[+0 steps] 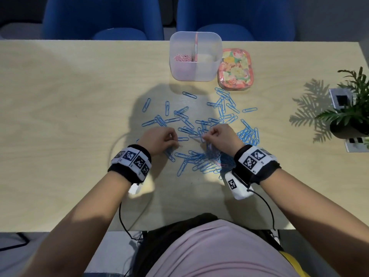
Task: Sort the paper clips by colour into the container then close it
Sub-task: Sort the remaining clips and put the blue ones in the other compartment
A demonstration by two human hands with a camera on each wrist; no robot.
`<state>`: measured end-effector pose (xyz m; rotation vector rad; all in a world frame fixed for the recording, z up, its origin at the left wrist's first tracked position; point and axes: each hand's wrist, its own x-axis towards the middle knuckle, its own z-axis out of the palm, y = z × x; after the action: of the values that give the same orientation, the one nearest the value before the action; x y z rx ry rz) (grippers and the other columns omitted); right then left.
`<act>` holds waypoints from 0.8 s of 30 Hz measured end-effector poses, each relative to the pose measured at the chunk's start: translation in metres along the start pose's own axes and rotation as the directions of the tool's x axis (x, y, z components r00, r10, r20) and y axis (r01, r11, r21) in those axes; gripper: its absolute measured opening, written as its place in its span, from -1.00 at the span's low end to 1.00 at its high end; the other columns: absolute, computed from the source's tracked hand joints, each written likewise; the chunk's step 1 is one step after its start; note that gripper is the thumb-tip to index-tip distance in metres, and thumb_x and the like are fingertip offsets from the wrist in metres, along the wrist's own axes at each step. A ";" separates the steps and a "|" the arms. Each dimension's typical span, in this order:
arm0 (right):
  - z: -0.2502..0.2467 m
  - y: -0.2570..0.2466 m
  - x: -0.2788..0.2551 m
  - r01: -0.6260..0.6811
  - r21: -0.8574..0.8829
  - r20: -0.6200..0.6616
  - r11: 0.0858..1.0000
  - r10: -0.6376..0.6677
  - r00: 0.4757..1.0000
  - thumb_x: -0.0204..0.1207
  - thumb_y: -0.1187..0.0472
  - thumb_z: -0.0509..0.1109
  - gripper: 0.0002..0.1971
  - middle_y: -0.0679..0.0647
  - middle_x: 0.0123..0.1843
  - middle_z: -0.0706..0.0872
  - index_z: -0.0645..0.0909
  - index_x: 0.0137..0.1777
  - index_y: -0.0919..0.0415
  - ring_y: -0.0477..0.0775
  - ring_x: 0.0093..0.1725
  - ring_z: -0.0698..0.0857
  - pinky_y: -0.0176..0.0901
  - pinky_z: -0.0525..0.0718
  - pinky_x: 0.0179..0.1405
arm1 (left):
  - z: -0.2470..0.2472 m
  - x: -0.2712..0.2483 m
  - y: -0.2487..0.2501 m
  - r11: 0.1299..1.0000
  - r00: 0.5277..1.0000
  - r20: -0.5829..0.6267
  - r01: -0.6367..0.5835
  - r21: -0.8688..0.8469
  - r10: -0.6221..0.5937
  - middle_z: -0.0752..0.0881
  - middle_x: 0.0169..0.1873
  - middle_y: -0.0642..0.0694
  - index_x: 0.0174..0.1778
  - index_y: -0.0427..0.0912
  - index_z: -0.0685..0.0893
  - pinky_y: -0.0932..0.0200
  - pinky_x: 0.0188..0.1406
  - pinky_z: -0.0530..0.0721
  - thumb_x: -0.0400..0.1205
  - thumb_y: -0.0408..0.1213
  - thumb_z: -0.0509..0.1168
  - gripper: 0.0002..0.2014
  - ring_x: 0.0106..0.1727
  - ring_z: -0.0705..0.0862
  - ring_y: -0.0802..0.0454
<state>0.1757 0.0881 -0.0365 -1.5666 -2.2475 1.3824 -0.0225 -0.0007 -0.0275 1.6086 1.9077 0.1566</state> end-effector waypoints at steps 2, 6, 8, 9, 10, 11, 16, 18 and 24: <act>-0.007 0.005 0.005 -0.054 -0.025 -0.063 0.998 0.053 0.997 0.48 0.13 0.44 -0.59 0.12 -0.58 0.47 0.46 -0.55 0.26 -0.13 -0.64 0.40 -0.28 0.37 -0.52 | -0.004 0.000 -0.002 1.000 0.999 -0.032 -0.019 0.002 0.019 0.60 -0.37 0.07 -0.10 -0.07 0.68 0.18 -0.32 0.40 0.55 -0.09 0.36 -0.85 -0.18 0.60 0.03; -0.018 0.005 0.012 -0.109 0.092 -0.109 0.990 0.119 0.987 0.51 0.13 0.41 -0.46 0.07 -0.62 0.26 0.23 -0.63 0.12 -0.09 -0.75 0.24 -0.32 0.28 -0.63 | -0.001 -0.001 -0.001 0.992 0.997 -0.029 -0.074 0.106 0.077 0.53 -0.36 0.14 -0.09 -0.01 0.69 0.21 -0.25 0.39 0.53 -0.03 0.37 -0.84 -0.17 0.52 0.14; -0.026 -0.005 0.019 -0.156 0.332 -0.065 0.930 0.187 0.980 0.55 0.21 0.33 -0.50 0.06 -0.64 0.26 0.26 -0.61 0.11 -0.12 -0.77 0.18 -0.41 0.21 -0.72 | 0.002 -0.001 0.001 0.987 0.997 -0.023 -0.074 0.145 0.078 0.53 -0.26 0.13 -0.07 -0.02 0.68 0.20 -0.17 0.42 0.56 -0.05 0.34 -0.85 -0.11 0.55 0.11; -0.033 -0.015 0.023 -0.187 0.456 -0.021 0.870 0.221 0.975 0.56 0.27 0.28 -0.55 0.06 -0.65 0.33 0.32 -0.59 0.14 -0.13 -0.78 0.22 -0.45 0.18 -0.75 | 0.003 -0.001 0.002 0.986 0.997 -0.017 -0.069 0.151 0.073 0.54 -0.24 0.12 -0.06 -0.03 0.67 0.17 -0.15 0.45 0.58 -0.07 0.32 -0.86 -0.08 0.59 0.07; -0.041 -0.028 0.028 -0.211 0.559 0.023 0.802 0.239 0.971 0.57 0.33 0.24 -0.60 0.06 -0.64 0.42 0.38 -0.54 0.17 -0.14 -0.78 0.27 -0.47 0.18 -0.76 | 0.003 -0.001 0.003 0.986 0.998 -0.005 -0.066 0.154 0.067 0.55 -0.22 0.09 -0.06 -0.05 0.66 0.14 -0.12 0.49 0.59 -0.09 0.30 -0.86 -0.04 0.62 0.04; -0.050 -0.042 0.033 -0.218 0.641 0.053 0.736 0.241 0.969 0.57 0.38 0.20 -0.65 0.06 -0.59 0.49 0.42 -0.48 0.20 -0.15 -0.76 0.32 -0.47 0.20 -0.76 | 0.003 -0.001 0.004 0.986 0.998 0.013 -0.063 0.157 0.062 0.59 -0.18 0.06 -0.04 -0.06 0.65 0.10 -0.08 0.53 0.61 -0.10 0.28 -0.86 -0.01 0.64 0.01; -0.085 -0.108 0.076 -0.172 0.788 0.082 0.592 0.176 0.981 0.61 0.35 0.10 -0.82 0.05 -0.43 0.45 0.48 -0.17 0.20 -0.14 -0.63 0.39 -0.42 0.26 -0.74 | 0.006 0.000 0.007 0.975 0.994 0.083 -0.086 0.207 0.070 0.65 0.07 -0.07 0.05 -0.11 0.56 0.00 0.06 0.57 0.69 -0.14 0.13 -0.83 0.09 0.64 -0.08; -0.090 -0.129 0.096 -0.173 0.815 0.105 0.554 0.152 0.983 0.62 0.32 0.03 -0.76 0.07 -0.43 0.43 0.48 -0.21 0.25 -0.07 -0.57 0.39 -0.38 0.29 -0.70 | 0.006 -0.001 0.008 0.983 0.996 0.070 -0.067 0.170 0.056 0.63 0.06 -0.10 0.06 -0.16 0.53 -0.01 0.05 0.54 0.70 -0.18 0.09 -0.82 0.07 0.63 -0.10; -0.085 -0.170 0.144 -0.209 0.871 0.155 0.444 0.155 0.976 0.66 -0.02 -0.02 -0.55 0.03 -0.51 0.20 0.22 -0.46 0.13 -0.02 -0.50 0.10 -0.21 0.04 -0.33 | -0.019 0.006 0.016 0.994 0.990 -0.141 -0.015 -0.107 -0.001 0.57 -0.09 -0.16 -0.11 -0.13 0.42 -0.05 -0.03 0.52 0.70 -0.19 0.09 -0.88 -0.09 0.59 -0.15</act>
<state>0.0294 0.2409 0.0732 -1.3259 -0.9245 2.1424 -0.0193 0.0147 -0.0070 1.5683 1.9640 0.3794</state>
